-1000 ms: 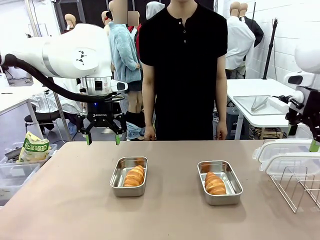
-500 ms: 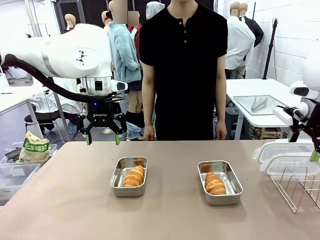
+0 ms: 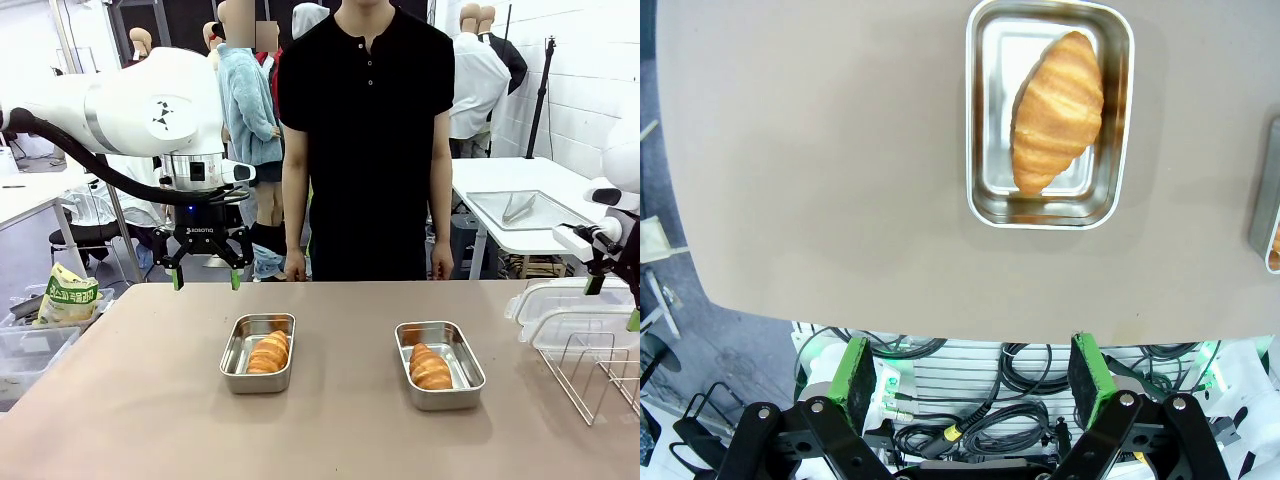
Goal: Place the bread in airtight containers.
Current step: Pick up one Airtight Container lid and hand it to the human.
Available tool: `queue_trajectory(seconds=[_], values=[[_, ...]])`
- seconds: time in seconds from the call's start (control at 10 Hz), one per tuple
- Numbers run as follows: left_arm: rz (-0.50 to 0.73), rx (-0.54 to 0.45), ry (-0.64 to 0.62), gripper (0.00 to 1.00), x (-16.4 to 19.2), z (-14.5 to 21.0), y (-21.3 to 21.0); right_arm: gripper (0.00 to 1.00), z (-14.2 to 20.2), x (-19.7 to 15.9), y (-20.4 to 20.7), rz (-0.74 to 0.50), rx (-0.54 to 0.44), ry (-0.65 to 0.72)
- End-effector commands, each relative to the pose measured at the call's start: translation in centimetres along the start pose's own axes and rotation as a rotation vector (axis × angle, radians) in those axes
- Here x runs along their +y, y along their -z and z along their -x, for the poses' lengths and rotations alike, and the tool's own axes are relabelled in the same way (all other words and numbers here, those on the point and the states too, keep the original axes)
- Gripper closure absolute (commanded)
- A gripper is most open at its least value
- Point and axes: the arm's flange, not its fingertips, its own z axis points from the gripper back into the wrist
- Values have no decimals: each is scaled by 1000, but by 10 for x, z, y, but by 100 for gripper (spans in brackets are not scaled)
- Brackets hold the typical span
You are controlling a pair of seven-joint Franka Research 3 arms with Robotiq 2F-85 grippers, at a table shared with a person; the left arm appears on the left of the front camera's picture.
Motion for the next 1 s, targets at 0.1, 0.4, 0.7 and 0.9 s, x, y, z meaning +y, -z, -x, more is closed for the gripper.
queue_trajectory(seconds=[0.1,0.4,0.7,0.9], values=[[-2,4,-2,0,2,1,-2,0,11,-10,9,-9,-7,-18],[-2,4,-2,0,2,1,-2,0,10,-11,19,-15,-27,-28],[-2,4,-2,0,2,1,-2,0,7,-13,30,-32,-13,-10],[-2,4,-2,0,2,1,-2,0,7,-13,33,-32,-24,-10]])
